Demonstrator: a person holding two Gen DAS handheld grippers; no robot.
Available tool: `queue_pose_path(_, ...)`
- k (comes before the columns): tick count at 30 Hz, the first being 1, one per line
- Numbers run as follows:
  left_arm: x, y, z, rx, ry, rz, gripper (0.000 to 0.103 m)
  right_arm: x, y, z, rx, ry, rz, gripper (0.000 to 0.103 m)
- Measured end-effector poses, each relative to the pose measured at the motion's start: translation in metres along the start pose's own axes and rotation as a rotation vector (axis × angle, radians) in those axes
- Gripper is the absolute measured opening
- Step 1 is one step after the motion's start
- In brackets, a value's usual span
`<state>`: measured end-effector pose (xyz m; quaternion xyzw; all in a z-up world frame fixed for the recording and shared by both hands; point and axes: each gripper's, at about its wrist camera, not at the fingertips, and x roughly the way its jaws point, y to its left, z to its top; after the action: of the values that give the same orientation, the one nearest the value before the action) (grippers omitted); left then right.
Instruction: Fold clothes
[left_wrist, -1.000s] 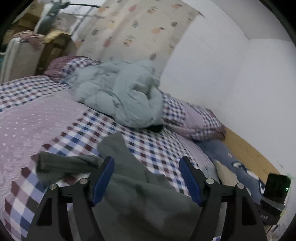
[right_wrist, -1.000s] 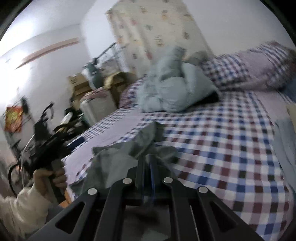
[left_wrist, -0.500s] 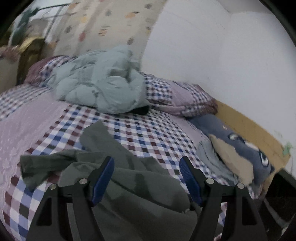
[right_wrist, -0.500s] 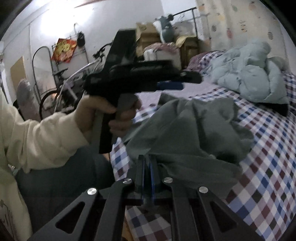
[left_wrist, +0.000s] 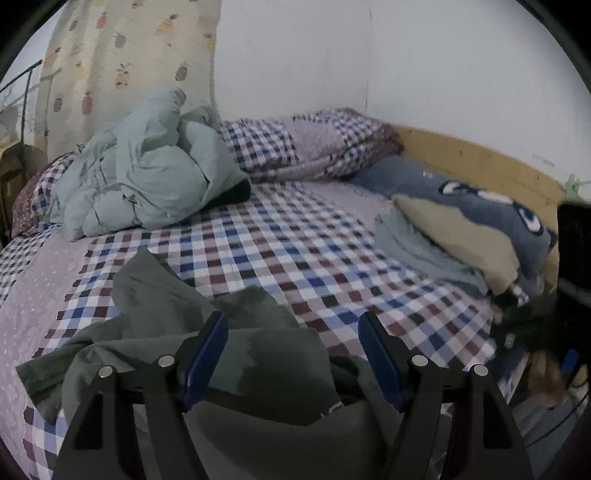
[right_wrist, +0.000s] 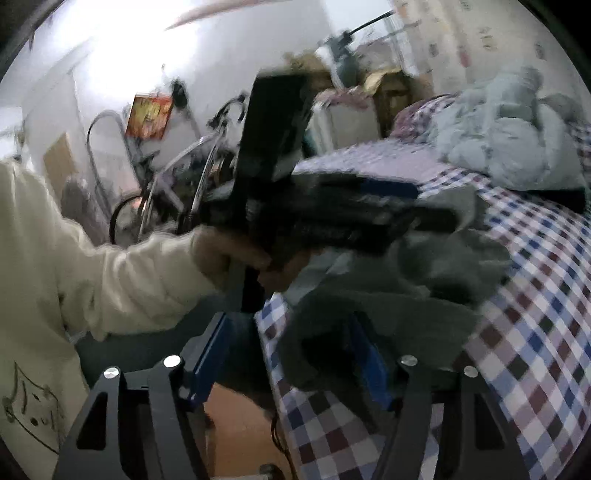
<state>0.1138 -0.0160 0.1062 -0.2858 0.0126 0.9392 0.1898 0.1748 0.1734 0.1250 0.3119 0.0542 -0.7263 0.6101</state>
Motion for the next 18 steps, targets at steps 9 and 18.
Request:
queue_pose_path(9,0.033,-0.019,-0.009,0.084,0.133,0.042,0.068,-0.045,-0.044,-0.007,0.177,-0.142,-0.174,0.074)
queue_pose_path(18,0.037,-0.005,-0.017,0.020,0.180,0.048,0.008,-0.070,-0.068,-0.011,0.266,-0.204,-0.276,0.074)
